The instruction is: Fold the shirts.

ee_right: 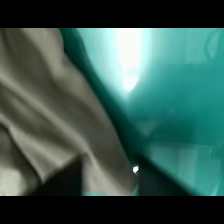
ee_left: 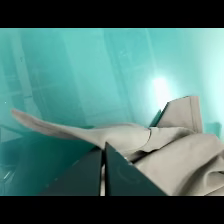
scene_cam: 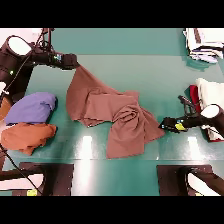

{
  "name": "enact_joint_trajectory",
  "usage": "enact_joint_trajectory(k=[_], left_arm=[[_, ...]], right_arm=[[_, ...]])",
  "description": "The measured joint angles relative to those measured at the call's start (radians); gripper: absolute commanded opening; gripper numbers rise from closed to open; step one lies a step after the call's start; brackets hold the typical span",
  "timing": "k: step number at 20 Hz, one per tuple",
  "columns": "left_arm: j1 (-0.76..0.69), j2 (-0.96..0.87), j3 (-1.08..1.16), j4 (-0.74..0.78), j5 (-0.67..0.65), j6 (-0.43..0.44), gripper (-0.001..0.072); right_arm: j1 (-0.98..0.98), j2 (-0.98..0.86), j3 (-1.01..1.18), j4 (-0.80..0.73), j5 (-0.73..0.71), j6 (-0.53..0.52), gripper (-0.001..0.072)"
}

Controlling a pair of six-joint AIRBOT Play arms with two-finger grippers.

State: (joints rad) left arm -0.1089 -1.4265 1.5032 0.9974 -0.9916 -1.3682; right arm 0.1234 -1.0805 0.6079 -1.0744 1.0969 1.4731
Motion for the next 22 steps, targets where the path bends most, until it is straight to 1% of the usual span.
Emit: enact_joint_trajectory(k=[3,5,9,16,19,22], left_arm=[[0.000,0.005,0.001,0.003,-0.014,0.000,0.0025],[0.010,0.033,0.010,0.005,-0.017,-0.001,0.0024],[0.064,0.148,0.124,0.007,-0.019,-0.002,0.0025],[0.111,0.412,0.468,0.007,-0.018,-0.003,0.0024],[0.114,0.505,0.550,0.005,-0.009,-0.012,0.0023],[0.116,0.569,0.596,0.005,0.021,-0.023,0.0023]], right_arm=[[0.027,-0.069,0.056,-0.002,-0.022,-0.018,0.0017],[0.029,-0.066,0.114,-0.010,-0.029,-0.025,0.0017],[-0.018,0.058,0.314,-0.039,-0.030,-0.033,0.0017],[-0.163,0.314,0.756,-0.050,0.037,-0.035,0.0017],[-0.221,0.381,0.894,-0.050,0.077,-0.036,0.0017],[-0.285,0.410,1.026,-0.050,0.134,-0.049,0.0017]])
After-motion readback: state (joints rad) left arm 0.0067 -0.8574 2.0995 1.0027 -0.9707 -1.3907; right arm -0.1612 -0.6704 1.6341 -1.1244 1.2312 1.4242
